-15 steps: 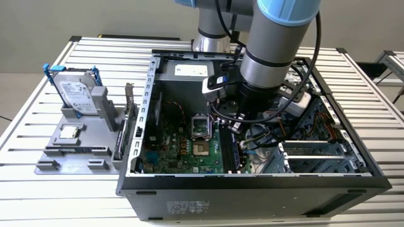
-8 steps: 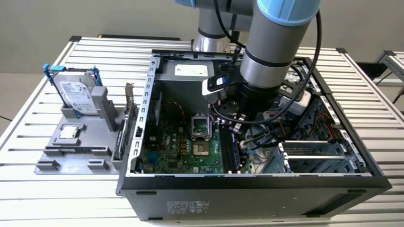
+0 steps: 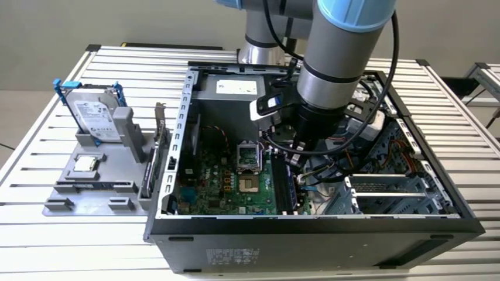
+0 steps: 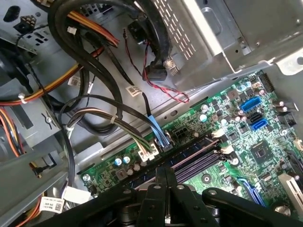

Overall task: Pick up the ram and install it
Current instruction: 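Press down the ram until it locks into place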

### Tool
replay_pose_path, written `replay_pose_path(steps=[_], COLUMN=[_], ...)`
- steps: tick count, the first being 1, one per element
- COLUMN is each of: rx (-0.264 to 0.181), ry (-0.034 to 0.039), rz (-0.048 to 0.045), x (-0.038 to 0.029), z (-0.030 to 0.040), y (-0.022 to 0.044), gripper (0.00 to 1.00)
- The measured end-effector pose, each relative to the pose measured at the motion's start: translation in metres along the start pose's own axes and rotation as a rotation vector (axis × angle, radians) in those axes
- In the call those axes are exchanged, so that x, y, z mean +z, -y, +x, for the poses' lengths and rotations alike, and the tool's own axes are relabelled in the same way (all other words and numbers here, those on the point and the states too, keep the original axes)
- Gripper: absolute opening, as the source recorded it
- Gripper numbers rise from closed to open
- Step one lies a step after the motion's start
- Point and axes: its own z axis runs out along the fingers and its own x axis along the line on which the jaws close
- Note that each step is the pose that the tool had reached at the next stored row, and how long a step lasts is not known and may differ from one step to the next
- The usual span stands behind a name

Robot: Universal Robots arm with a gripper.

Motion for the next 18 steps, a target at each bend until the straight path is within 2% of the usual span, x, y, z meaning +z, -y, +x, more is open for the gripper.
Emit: replay_pose_path(steps=[18], rx=[-0.142], ry=[-0.0020], rz=[-0.0037], x=[0.0000], z=[-0.0002], y=[0.0005], gripper=[0.00])
